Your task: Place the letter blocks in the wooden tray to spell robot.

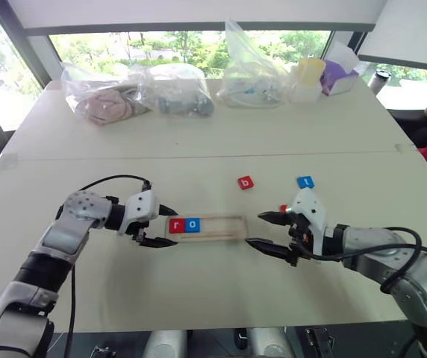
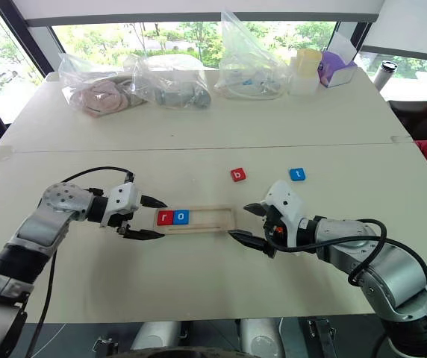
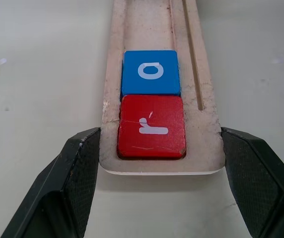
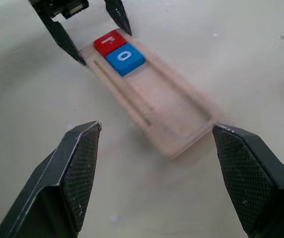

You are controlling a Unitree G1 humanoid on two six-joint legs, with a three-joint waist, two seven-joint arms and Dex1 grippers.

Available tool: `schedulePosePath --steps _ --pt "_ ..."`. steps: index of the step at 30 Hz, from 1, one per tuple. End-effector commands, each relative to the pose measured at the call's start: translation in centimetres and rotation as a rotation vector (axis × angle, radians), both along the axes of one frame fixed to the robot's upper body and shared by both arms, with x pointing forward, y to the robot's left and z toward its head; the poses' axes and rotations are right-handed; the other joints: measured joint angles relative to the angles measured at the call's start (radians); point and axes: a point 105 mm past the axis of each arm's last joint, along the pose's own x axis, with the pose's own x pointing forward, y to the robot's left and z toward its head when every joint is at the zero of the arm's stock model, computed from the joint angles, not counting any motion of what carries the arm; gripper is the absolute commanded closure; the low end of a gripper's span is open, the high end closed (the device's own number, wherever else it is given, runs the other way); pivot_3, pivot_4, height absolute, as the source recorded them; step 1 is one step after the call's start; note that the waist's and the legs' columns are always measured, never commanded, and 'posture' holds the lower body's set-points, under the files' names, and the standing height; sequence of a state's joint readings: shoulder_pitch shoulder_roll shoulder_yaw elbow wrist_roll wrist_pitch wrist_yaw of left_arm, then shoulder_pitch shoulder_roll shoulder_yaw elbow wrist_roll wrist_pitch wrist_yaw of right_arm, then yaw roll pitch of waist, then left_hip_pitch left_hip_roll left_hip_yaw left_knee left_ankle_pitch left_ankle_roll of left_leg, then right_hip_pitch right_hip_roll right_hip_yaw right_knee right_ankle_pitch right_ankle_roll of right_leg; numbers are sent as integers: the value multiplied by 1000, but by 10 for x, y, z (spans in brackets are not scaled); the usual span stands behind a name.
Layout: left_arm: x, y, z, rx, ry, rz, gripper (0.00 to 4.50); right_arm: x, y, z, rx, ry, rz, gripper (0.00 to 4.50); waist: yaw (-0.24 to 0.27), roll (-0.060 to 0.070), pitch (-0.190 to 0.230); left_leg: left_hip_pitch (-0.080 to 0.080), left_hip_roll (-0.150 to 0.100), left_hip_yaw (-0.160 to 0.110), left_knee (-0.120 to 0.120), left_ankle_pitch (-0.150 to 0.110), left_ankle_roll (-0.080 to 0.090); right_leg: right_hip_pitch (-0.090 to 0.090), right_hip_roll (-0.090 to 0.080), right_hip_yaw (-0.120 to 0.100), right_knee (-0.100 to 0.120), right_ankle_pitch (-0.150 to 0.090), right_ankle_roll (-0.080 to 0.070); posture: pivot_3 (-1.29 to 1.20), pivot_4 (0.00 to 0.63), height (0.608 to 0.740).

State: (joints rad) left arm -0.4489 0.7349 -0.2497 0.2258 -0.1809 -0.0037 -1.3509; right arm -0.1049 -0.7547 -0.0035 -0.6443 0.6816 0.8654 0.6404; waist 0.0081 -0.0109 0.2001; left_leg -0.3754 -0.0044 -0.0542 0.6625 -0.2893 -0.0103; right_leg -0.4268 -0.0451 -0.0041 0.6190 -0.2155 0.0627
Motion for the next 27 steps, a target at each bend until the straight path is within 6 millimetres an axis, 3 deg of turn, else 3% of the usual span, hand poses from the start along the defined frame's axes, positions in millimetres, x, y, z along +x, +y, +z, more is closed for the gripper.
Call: schedulePosePath --steps 1,3,8,11,14,21,27 --pt "5 -2 -6 30 -12 -41 870 -4 7 10 28 -53 -2 853 2 0 0 0 0 0 0 0 0 0 0 0 1 0 0 0 150 740" --pt "5 -3 -7 20 8 -37 22 -6 8 9 30 -50 -13 853 3 0 0 0 0 -1 0 0 0 0 1 0 1 0 0 0 150 740" --pt "4 -6 -6 7 -6 -17 22 -2 12 13 58 -64 -65 853 2 0 0 0 0 -1 0 0 0 0 0 0 1 0 0 0 150 740" --pt "5 -4 -3 10 -22 1 22 21 7 16 27 -159 -188 853 1 0 0 0 1 -1 0 0 0 0 0 0 2 0 0 0 150 740" --pt "2 11 11 8 -19 43 22 52 2 13 -21 -188 -343 853 -5 0 0 1 0 0 1 0 0 0 0 0 2 0 1 0 150 740" --pt "-17 48 48 -38 128 213 22 89 16 2 11 -75 -520 853 -26 0 0 0 1 -2 0 0 0 -5 1 1 11 0 2 0 150 740" --pt "-10 51 91 -151 49 339 22 111 33 -4 6 -33 -575 853 -23 0 0 0 1 -3 0 0 0 -5 1 1 12 -1 0 0 150 740"
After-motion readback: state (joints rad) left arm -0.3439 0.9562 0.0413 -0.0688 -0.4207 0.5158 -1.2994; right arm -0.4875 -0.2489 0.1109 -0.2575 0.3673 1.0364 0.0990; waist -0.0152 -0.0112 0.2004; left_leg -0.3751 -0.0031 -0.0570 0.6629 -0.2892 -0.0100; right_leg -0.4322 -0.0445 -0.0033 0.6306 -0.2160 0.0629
